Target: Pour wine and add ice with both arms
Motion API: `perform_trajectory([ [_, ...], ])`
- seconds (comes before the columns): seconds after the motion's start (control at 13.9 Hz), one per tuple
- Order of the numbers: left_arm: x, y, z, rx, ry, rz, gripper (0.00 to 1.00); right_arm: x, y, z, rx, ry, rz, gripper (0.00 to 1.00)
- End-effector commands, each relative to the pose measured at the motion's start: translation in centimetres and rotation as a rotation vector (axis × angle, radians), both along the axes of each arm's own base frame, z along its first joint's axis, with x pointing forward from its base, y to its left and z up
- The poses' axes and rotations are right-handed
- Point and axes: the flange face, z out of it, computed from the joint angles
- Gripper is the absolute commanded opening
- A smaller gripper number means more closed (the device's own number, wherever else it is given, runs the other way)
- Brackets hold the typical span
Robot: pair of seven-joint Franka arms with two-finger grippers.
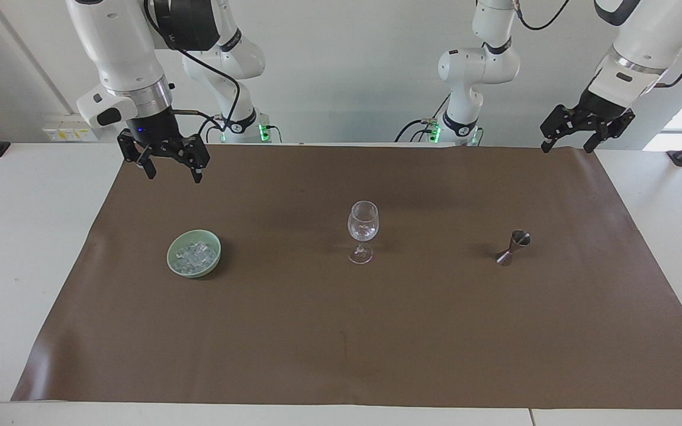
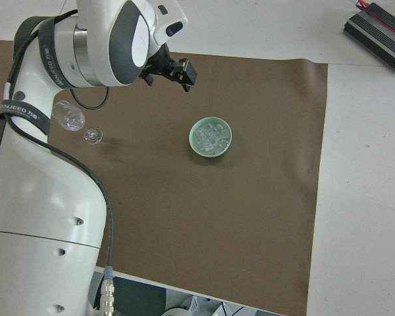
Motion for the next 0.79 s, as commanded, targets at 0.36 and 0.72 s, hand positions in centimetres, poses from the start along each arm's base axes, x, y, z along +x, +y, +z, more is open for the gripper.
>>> perform_trajectory([
  [0.36, -0.8, -0.2, -0.3, 0.006, 0.006, -0.030, 1.00, -1.4, -2.3, 1.5, 0.022, -0.011, -0.011, 1.00],
  [0.72, -1.2, -0.4, -0.5, 0.006, 0.012, -0.035, 1.00, -2.7, -3.4, 3.1, 0.019, -0.015, -0.056, 1.00],
])
